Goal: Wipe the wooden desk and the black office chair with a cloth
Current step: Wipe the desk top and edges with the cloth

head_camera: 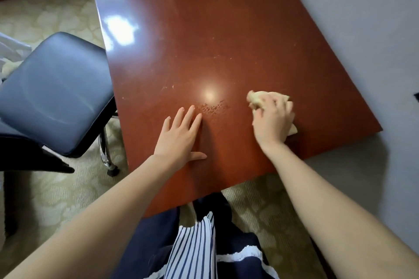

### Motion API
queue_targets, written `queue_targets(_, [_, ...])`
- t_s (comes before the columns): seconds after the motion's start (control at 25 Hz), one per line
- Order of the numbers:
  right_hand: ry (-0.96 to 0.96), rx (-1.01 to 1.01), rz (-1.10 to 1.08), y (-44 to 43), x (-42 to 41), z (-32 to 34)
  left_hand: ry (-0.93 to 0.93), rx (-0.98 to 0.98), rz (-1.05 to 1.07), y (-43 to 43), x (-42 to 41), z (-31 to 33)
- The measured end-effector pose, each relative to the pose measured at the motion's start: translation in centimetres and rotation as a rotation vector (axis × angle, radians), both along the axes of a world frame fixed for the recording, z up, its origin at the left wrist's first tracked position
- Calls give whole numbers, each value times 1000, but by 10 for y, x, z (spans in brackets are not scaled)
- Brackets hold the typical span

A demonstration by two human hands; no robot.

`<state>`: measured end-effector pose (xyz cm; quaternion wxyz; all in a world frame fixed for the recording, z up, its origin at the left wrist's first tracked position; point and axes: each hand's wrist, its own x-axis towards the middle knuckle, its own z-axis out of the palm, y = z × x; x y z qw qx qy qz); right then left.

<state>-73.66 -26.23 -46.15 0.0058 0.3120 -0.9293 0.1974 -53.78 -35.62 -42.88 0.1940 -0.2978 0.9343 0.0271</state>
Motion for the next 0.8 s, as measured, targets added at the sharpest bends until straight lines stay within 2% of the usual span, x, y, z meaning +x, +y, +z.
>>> queue_targets(0.24, [47, -77, 445, 11, 69, 0, -25, 29, -86, -38, -41, 7])
queue_targets(0.32, [106, -87, 617, 28, 62, 1, -59, 29, -137, -41, -47, 7])
queue_targets(0.4, [156, -60, 683, 42, 35, 2, -86, 30, -181, -40, -48, 1])
queue_targets(0.64, [180, 38, 377, 63, -61, 5, -80, 26, -209, -40, -43, -15])
queue_targets(0.8, [107, 74, 79, 30, -105, 4, -69, 40, -193, -39, -44, -17])
